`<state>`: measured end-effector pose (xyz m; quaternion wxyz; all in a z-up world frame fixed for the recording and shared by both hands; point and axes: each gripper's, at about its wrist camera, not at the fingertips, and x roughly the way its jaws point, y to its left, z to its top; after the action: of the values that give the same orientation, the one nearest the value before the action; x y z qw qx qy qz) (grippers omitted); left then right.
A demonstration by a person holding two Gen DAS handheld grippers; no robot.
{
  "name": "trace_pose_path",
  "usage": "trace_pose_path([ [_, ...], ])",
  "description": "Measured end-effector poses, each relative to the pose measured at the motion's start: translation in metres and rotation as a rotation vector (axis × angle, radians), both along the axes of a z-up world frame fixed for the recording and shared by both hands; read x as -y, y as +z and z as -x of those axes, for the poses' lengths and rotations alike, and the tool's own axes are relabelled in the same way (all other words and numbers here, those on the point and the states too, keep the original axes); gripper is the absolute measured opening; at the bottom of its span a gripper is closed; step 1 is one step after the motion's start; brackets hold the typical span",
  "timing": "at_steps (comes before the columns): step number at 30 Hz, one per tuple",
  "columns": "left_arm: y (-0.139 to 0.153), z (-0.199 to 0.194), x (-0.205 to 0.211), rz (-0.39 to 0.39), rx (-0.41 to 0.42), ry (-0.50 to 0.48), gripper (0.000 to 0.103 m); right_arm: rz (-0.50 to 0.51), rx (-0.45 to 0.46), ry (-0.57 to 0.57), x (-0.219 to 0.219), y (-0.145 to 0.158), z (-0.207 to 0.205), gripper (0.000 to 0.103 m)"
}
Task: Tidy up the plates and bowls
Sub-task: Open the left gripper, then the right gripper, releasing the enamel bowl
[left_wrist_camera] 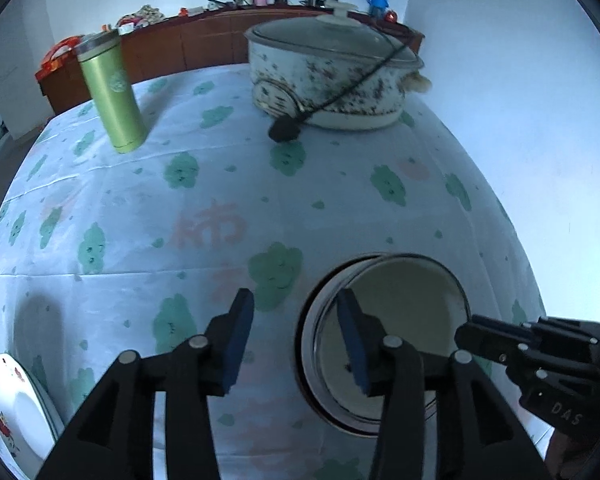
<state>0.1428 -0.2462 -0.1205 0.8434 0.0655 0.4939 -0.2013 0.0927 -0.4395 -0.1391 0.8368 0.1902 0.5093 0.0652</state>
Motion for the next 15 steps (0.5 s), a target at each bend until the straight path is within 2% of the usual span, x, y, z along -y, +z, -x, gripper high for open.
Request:
trace_pose_path([
  [4,0.008,-0.003,-0.01,-0.004,0.032,0.036,0.043,0.001,-0.007,0.0,-0.001,0.0,-0.001,0.01],
  [10,0.005,-0.007,-0.026,-0.001,0.022,0.076,0.043,-0.01,-0.018,-0.001,0.0,0.003,-0.001,0.01],
  [15,0.002,-0.008,-0.032,-0.018,0.025,0.097,0.043,-0.045,0.045,-0.041,0.009,0.015,0.0,0.01],
])
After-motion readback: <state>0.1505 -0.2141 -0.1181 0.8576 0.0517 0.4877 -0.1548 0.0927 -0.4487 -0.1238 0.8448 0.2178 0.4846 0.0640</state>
